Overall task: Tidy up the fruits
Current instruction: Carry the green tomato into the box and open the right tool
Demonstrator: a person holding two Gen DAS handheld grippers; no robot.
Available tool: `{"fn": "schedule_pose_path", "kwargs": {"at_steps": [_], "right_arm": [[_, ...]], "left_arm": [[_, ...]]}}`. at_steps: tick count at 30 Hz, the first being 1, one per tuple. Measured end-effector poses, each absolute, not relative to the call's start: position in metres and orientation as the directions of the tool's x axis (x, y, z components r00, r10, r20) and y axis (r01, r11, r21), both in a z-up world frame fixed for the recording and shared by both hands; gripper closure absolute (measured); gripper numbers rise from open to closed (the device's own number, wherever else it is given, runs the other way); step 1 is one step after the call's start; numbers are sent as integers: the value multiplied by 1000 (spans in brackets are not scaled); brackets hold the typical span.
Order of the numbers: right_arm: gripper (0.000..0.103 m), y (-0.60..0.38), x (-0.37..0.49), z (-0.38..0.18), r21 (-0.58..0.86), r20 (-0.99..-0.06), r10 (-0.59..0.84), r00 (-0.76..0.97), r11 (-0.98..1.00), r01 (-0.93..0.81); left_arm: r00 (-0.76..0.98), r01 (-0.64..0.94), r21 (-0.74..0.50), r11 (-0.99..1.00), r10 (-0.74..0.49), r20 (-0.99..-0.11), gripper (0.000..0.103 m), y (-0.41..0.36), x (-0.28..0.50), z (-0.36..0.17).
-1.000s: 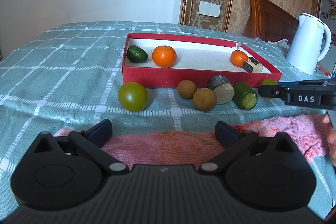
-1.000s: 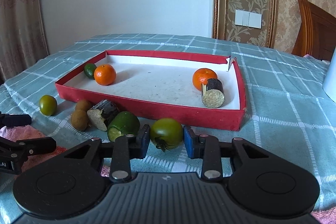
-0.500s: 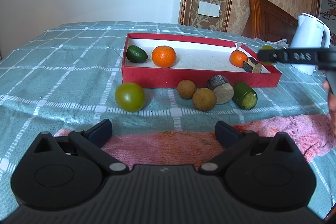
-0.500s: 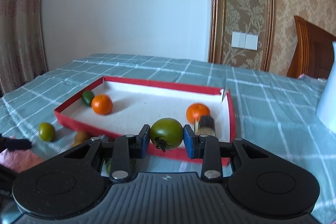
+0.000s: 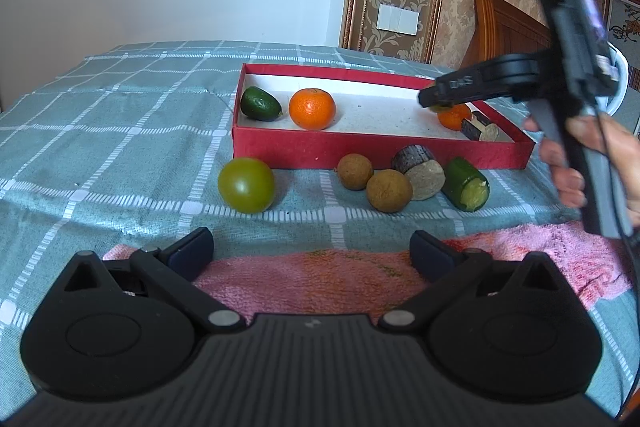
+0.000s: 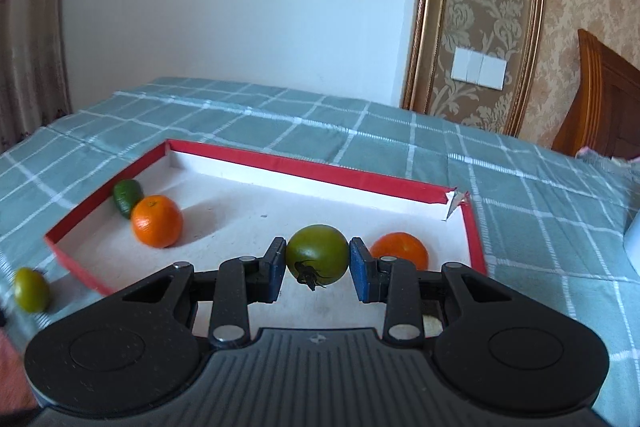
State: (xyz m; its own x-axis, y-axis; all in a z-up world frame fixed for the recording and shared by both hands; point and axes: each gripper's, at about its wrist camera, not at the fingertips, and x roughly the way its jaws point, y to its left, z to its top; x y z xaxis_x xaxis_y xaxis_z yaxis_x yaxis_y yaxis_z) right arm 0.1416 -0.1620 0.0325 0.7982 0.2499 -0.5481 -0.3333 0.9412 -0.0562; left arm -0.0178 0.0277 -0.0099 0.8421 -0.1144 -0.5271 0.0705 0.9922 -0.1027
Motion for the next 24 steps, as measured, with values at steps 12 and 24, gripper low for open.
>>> {"fn": "schedule_pose_path", "kwargs": {"at_steps": [12, 24], "right_arm": [[70, -161, 176, 11, -40, -610, 207, 765, 956, -291], [55, -163, 173, 7, -8, -618, 234, 751, 953, -304]], "left_arm": [[844, 70, -109, 992, -117, -524, 0, 28, -18, -11], [843, 70, -103, 992, -114, -526, 0, 28, -18, -11]]}}
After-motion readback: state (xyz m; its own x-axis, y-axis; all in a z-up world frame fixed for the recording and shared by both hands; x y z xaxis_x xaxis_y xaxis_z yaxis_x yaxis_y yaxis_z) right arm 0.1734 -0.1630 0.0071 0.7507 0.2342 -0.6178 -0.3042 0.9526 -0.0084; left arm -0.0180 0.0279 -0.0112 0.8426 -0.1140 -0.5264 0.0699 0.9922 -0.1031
